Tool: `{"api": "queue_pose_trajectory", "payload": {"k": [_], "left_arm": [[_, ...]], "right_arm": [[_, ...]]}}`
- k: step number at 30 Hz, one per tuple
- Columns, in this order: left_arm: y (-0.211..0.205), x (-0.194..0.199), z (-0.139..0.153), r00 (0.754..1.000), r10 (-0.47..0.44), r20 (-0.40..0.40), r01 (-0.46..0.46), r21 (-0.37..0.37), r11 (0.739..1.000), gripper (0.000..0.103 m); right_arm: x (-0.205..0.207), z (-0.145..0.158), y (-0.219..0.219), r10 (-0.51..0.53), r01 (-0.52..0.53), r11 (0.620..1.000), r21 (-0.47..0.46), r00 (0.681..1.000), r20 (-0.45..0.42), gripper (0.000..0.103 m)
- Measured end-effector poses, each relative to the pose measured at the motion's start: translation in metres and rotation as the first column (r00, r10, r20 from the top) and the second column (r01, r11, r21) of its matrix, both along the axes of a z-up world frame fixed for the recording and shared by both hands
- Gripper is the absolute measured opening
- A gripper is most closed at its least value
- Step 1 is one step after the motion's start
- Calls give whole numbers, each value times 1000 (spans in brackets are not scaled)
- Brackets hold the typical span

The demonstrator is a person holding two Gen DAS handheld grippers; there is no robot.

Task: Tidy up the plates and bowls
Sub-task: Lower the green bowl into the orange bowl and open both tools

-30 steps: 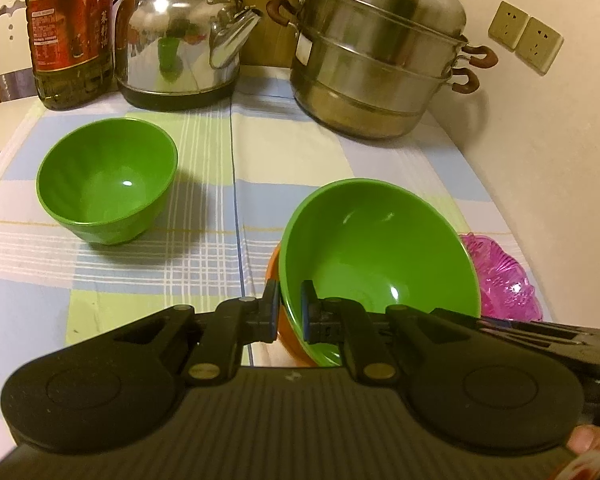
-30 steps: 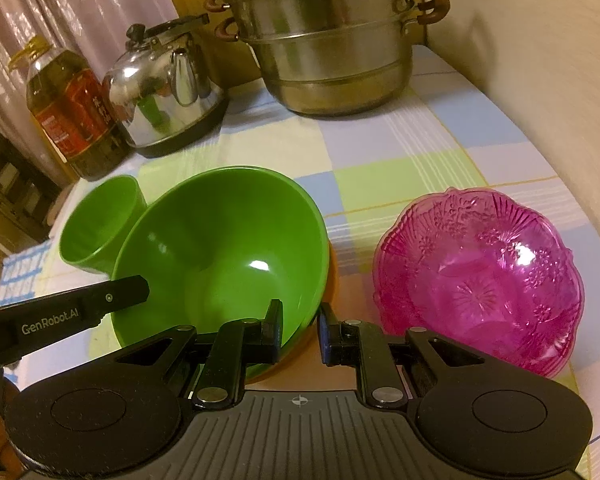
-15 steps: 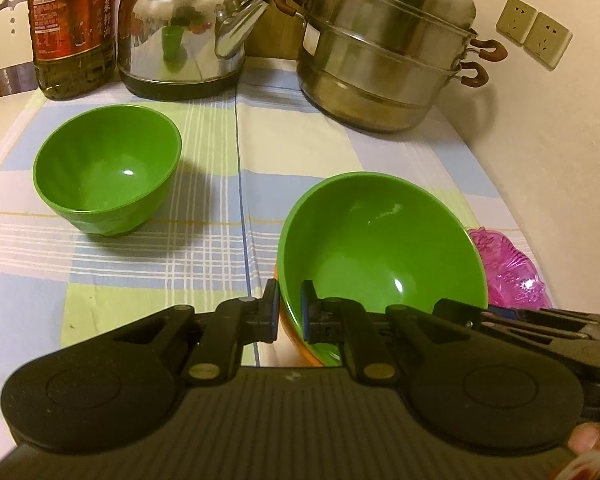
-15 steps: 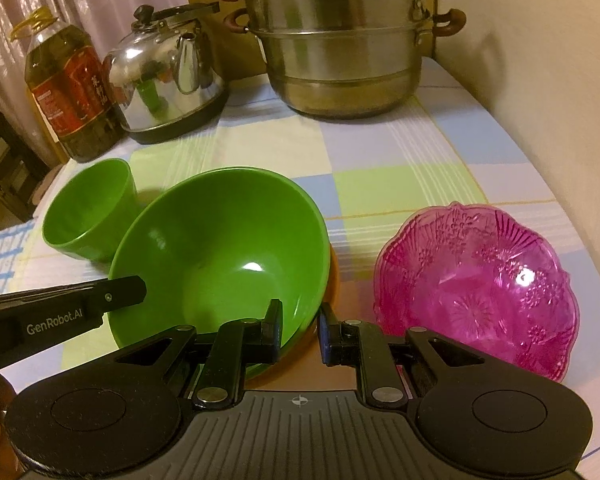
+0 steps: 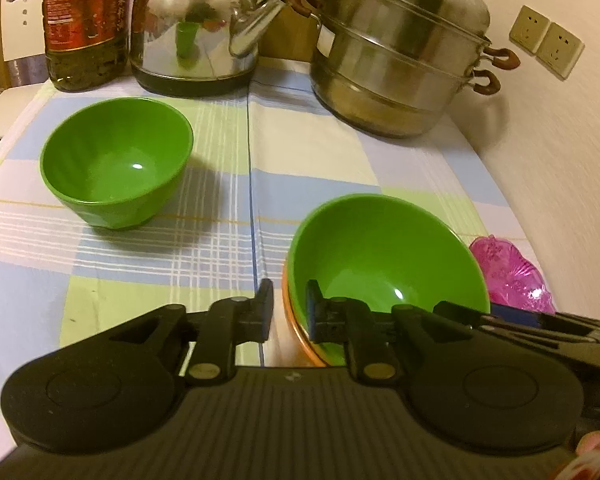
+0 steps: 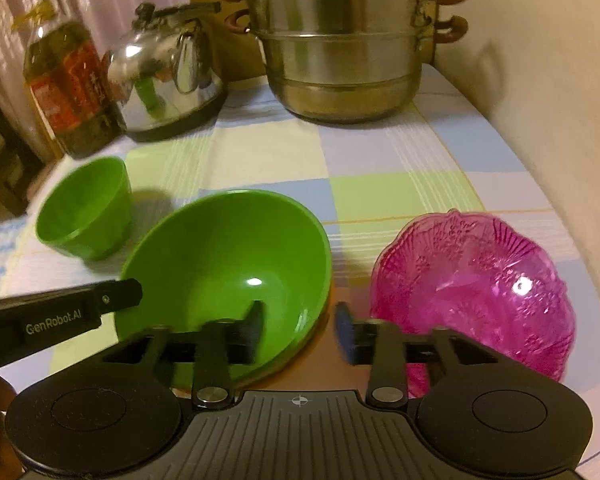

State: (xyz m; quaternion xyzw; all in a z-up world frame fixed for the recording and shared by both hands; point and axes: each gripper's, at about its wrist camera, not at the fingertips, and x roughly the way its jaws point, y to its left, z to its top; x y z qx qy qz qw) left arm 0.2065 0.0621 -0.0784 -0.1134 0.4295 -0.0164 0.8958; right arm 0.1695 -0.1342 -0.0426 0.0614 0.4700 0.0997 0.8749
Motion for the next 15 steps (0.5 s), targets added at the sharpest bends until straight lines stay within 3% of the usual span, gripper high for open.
{"api": "queue_pose_trajectory", "payload": {"k": [8, 15], "left_arm": [[12, -10, 14, 997, 49, 54, -47, -42, 998, 14], [16, -28, 25, 995, 80, 62, -76, -66, 995, 14]], "right_arm": [[-6, 13, -24, -87, 84, 990, 111, 996, 29, 48], [-17, 25, -36, -109, 105, 983, 151, 994, 21, 48]]}}
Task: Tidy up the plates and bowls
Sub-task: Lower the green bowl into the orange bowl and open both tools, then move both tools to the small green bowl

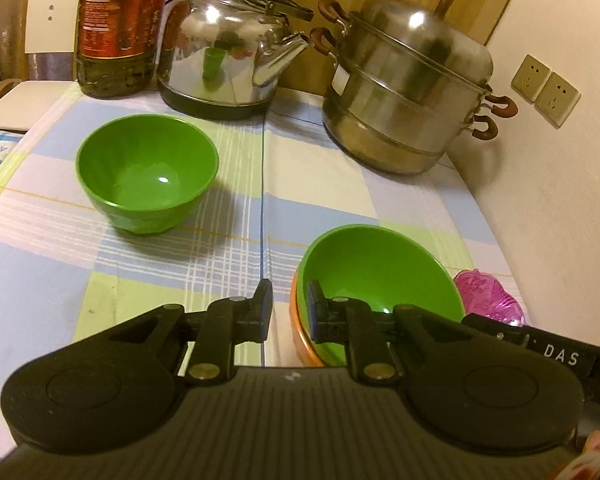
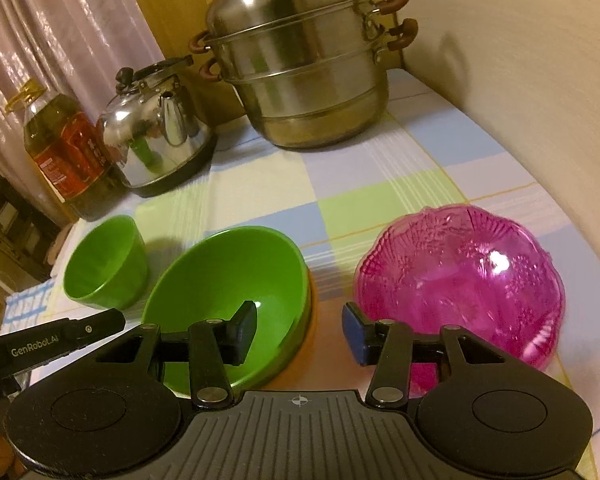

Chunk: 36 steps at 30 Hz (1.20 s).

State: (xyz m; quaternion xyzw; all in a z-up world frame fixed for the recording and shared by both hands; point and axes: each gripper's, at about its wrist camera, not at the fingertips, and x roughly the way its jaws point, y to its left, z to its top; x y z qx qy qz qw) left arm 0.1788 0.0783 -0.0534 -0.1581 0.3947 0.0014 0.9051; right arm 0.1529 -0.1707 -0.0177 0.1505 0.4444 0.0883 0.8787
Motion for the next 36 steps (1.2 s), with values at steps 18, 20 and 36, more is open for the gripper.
{"api": "queue_pose_trajectory", "payload": {"k": [18, 20, 36], "left_arm": [[11, -64, 18, 1000, 7, -25, -6, 51, 999, 20], [13, -68, 19, 1000, 9, -28, -7, 60, 998, 22], [35, -98, 28, 999, 39, -12, -38, 56, 998, 23]], "right_arm": [[-52, 23, 18, 60, -60, 998, 13, 998, -9, 48], [-57, 24, 22, 69, -69, 998, 11, 998, -9, 48], [-76, 33, 50, 144, -144, 990, 7, 990, -1, 48]]}}
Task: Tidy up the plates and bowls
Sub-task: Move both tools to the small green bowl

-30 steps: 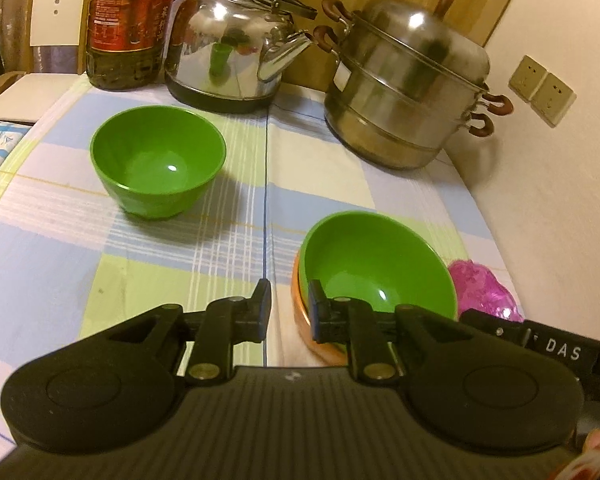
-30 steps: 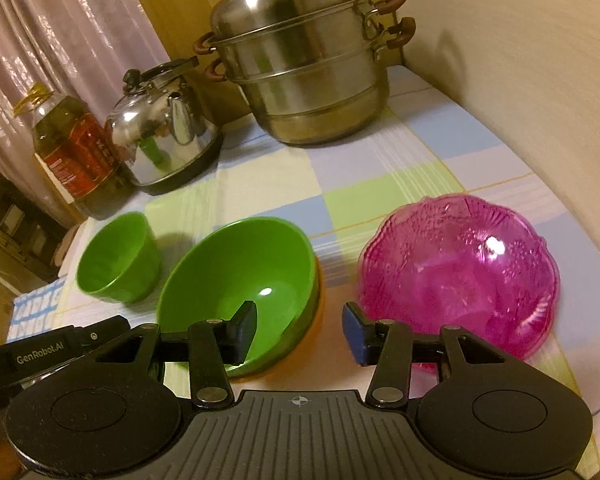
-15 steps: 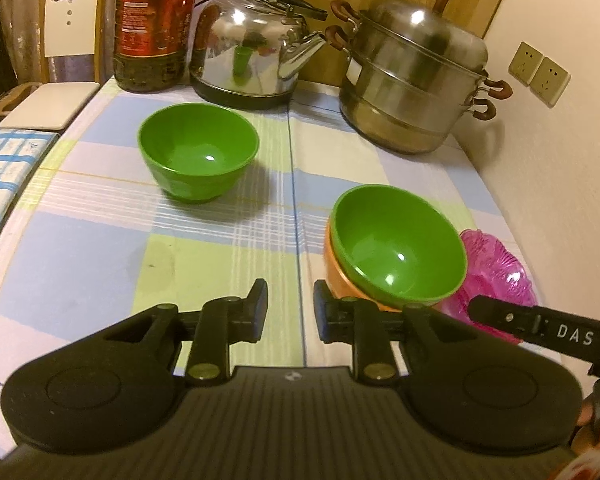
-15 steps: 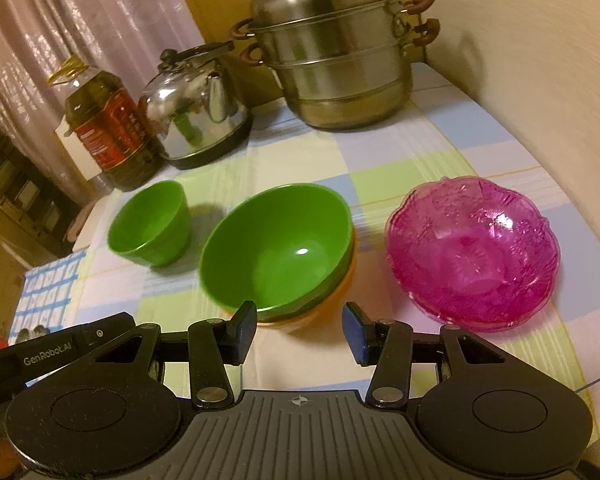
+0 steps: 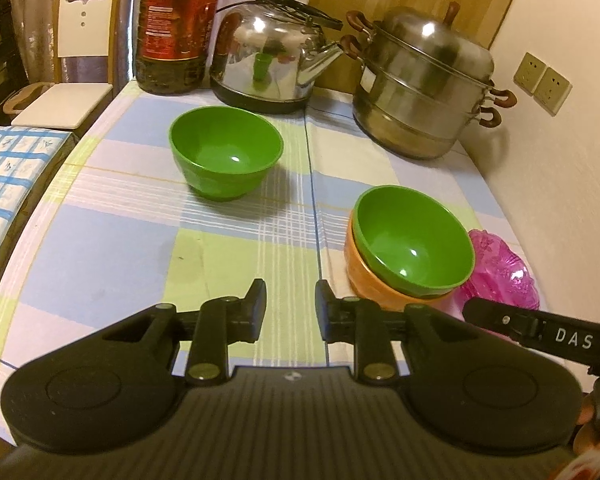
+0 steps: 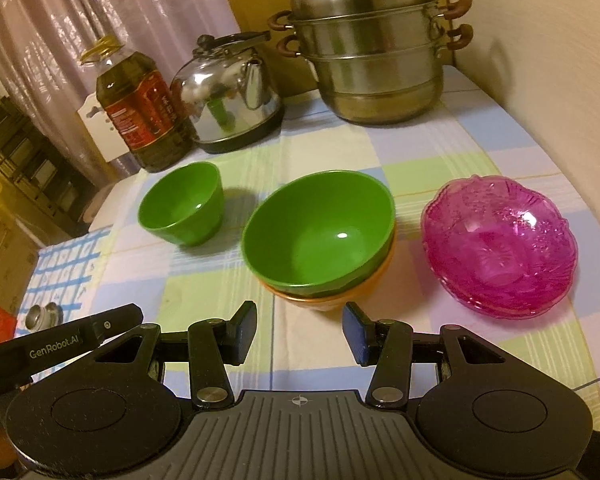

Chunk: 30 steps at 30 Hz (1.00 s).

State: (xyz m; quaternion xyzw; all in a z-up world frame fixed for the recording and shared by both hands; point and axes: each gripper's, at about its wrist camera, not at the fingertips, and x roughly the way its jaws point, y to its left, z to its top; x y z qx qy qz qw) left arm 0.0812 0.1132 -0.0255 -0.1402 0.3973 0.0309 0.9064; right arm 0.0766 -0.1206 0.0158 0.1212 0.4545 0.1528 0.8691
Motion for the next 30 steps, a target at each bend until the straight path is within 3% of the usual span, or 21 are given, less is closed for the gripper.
{"api": "queue_pose_trajectory", "payload": {"k": [14, 30], "left_arm": [[36, 4, 6, 999, 51, 19, -51, -4, 999, 32], [90, 70, 4, 997, 79, 23, -79, 27, 996, 37]], "right_arm": [[12, 1, 33, 63, -63, 998, 6, 998, 13, 48], [70, 4, 83, 147, -146, 989, -8, 988, 45, 48]]}}
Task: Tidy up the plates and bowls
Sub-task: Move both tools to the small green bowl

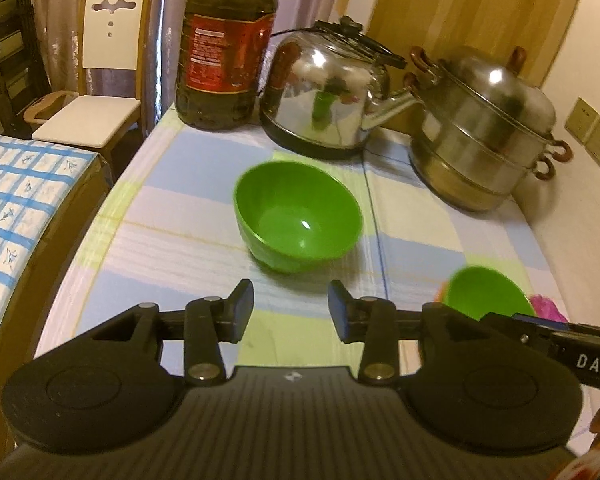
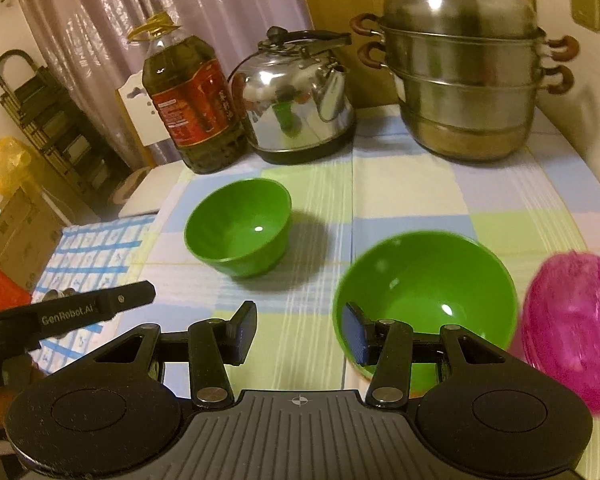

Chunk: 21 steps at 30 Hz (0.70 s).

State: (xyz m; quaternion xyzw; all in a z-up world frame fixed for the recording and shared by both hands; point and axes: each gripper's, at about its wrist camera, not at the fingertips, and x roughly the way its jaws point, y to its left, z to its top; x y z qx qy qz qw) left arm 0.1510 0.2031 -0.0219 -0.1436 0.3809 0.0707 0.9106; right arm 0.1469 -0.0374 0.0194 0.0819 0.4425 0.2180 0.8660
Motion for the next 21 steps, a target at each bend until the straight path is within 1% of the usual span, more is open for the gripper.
{"api": "queue_pose_trajectory", "payload": {"k": [5, 8, 10, 12, 15, 19, 21], "left_arm": [[17, 27, -8, 1000, 16, 2, -16, 11, 1000, 37], [29, 42, -16, 999, 36, 0, -36, -1, 999, 37], [38, 52, -23, 998, 65, -4, -65, -19, 998, 37], [46, 61, -31, 996, 85, -8, -85, -45, 995, 37], [56, 76, -42, 995, 95, -13, -96, -61, 994, 37], [63, 93, -52, 996, 90, -16, -90, -22, 996, 37], [68, 102, -56, 996, 90, -15, -91, -35, 995, 37]], "right_arm": [[32, -7, 12, 16, -16, 1000, -7, 1000, 7, 48], [51, -13, 20, 30, -30, 999, -18, 1000, 1, 48], [63, -18, 25, 38, -38, 999, -26, 999, -4, 48], [75, -24, 30, 39, -40, 999, -28, 999, -21, 48], [95, -37, 37, 36, -38, 999, -25, 997, -64, 48], [115, -47, 47, 48, -50, 998, -31, 996, -76, 48], [127, -53, 53, 56, -59, 998, -32, 995, -83, 48]]}}
